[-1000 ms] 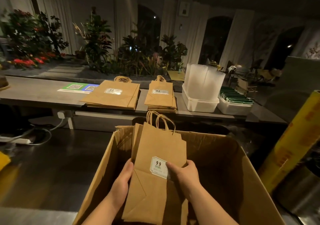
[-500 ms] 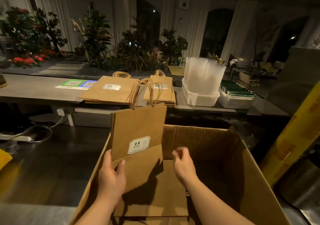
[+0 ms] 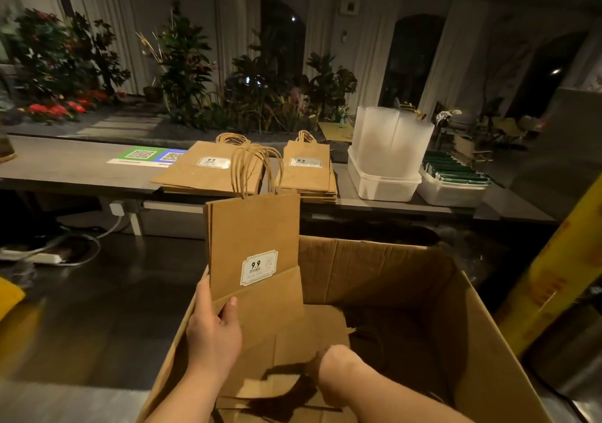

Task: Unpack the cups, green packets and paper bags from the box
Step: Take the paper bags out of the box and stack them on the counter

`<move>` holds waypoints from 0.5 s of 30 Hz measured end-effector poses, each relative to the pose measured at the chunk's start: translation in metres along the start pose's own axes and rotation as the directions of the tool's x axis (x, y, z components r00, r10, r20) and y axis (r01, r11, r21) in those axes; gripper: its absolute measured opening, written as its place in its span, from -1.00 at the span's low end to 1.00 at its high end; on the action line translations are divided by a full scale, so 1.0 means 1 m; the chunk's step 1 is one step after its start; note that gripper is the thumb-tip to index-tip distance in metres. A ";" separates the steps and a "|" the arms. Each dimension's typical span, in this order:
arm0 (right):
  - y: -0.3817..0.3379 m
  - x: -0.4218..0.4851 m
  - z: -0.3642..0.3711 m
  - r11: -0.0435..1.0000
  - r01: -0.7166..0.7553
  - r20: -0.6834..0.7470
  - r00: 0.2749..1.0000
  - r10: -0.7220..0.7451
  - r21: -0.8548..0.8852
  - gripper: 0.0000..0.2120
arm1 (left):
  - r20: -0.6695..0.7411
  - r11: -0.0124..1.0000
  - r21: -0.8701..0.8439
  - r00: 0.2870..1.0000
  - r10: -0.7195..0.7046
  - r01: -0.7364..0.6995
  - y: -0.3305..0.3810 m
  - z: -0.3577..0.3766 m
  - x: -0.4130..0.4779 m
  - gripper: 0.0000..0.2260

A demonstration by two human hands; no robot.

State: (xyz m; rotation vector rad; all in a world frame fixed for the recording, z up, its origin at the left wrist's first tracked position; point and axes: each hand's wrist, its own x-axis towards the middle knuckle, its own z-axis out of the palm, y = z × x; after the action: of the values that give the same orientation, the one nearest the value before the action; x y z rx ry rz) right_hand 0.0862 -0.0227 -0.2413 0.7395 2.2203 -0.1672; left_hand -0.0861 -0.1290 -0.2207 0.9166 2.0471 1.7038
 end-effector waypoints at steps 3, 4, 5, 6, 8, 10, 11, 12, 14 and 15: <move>0.009 -0.025 -0.009 0.998 -0.032 -0.170 0.985 0.040 0.051 -0.66 | -0.016 0.999 0.042 1.000 0.002 -0.002 0.002 0.000 -0.001 -0.41; 0.014 -0.037 -0.014 0.996 -0.047 -0.254 0.965 0.065 0.076 -0.66 | -0.013 0.999 0.041 1.000 0.001 0.000 0.004 -0.001 -0.002 -0.38; 0.019 -0.047 -0.018 0.995 -0.062 -0.373 0.924 0.087 0.079 -0.68 | -0.005 0.999 0.042 1.000 0.002 -0.002 0.006 -0.002 -0.003 -0.36; 0.024 -0.060 -0.024 0.994 -0.082 -0.516 0.850 0.107 0.072 -0.72 | 0.013 0.999 0.044 1.000 0.007 -0.007 0.006 -0.002 -0.002 -0.34; 0.034 -0.080 -0.038 0.992 -0.098 -0.742 0.659 0.120 0.074 -0.82 | 0.089 0.999 0.039 0.996 0.005 -0.009 0.007 -0.003 -0.002 -0.32; 0.042 -0.096 -0.056 0.995 -0.069 -0.823 0.558 0.102 0.076 -0.87 | 0.198 1.000 0.020 0.980 0.001 -0.005 0.010 -0.001 -0.003 -0.33; 0.042 -0.100 -0.067 0.996 -0.048 -0.832 0.548 0.086 0.071 -0.87 | 0.252 1.000 0.013 0.968 -0.007 0.004 0.010 -0.001 -0.002 -0.36; 0.040 -0.104 -0.077 0.997 -0.028 -0.826 0.559 0.075 0.071 -0.86 | 0.302 1.000 0.001 0.953 -0.008 0.008 0.011 0.000 -0.002 -0.39; 0.035 -0.108 -0.097 0.996 -0.021 -0.783 0.616 0.083 0.089 -0.80 | 0.387 1.000 -0.014 0.922 -0.017 0.025 0.013 0.001 -0.003 -0.44; 0.032 -0.108 -0.107 0.994 -0.028 -0.756 0.647 0.099 0.106 -0.78 | 0.423 0.999 -0.011 0.906 -0.029 0.037 0.013 0.002 -0.005 -0.44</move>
State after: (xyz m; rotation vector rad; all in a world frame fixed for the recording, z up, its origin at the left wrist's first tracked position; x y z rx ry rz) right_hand 0.0934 -0.0092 -0.0872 1.0779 3.0003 0.1244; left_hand -0.0780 -0.1301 -0.2092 1.1242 1.7419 1.3556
